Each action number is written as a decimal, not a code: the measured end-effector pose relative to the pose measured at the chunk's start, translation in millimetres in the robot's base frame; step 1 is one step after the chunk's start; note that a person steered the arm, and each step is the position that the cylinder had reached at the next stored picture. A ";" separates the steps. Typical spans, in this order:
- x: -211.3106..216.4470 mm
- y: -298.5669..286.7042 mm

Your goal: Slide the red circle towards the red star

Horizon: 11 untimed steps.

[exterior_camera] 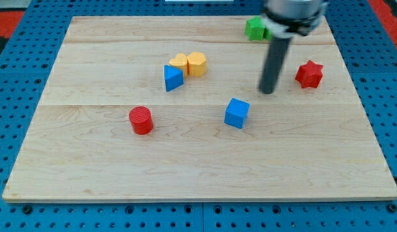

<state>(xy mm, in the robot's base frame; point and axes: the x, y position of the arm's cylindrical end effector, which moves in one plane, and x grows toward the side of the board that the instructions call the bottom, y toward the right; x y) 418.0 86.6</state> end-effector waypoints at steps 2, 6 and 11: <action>53.5 -142.2; 51.8 -193.5; -4.2 -56.1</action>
